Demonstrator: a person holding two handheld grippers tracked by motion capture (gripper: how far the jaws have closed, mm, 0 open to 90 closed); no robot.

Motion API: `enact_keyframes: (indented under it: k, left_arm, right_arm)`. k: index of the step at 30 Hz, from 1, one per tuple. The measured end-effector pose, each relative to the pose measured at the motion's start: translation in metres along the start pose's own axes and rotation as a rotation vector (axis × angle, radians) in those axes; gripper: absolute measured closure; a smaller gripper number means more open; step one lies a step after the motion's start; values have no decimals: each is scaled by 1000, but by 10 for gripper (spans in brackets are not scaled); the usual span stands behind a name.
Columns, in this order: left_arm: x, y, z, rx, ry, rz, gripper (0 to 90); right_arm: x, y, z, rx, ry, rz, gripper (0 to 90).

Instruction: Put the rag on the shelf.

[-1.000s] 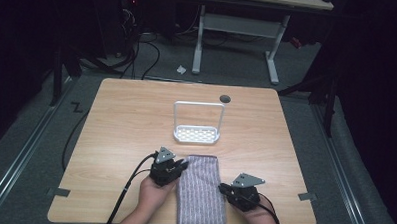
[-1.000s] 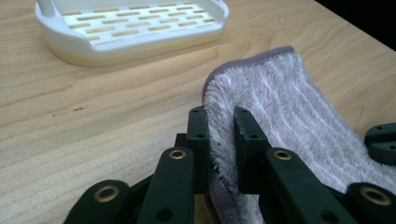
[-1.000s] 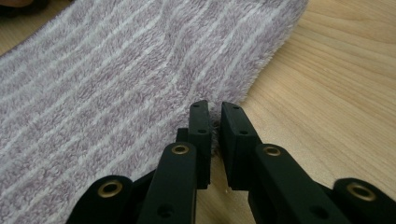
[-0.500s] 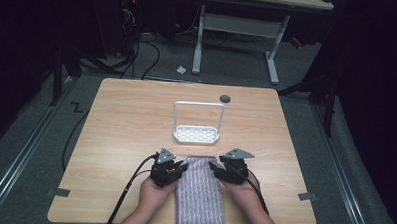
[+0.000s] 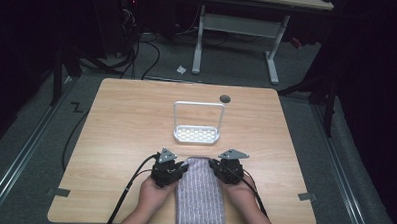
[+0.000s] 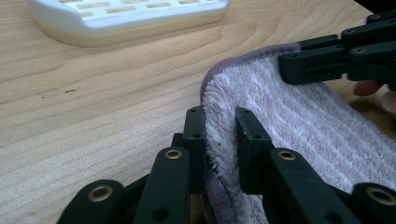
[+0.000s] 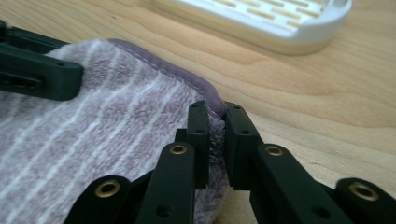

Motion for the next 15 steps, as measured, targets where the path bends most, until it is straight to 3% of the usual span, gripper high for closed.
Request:
enact_keyframes:
  k: [1, 5, 8, 11, 15]
  left_arm:
    - [-1, 1, 2, 8, -11, 0, 768]
    - [-3, 6, 10, 29, -55, 32, 768]
    - [-2, 12, 21, 43, -113, 74, 768]
    - [3, 18, 32, 58, -164, 127, 768]
    - [10, 27, 45, 71, -205, 197, 773]
  right_arm:
    - [1, 9, -3, -4, -3, 39, 829]
    - [-3, 24, -7, -30, 2, 96, 828]
    - [-13, 41, -10, -72, 33, 180, 829]
    - [-14, 46, -10, -97, 63, 209, 829]
    - [-7, 58, -11, -121, 55, 287, 831]
Point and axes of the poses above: each handheld gripper's, and its own axes: y roughly backward along the jaws, x roughly out of its top, z roughly to its right, the point moved 7 cm from there along -y, roughly forward along the jaws, and after that the axes turned 13 degrees about -x, right-handed, at the moved point
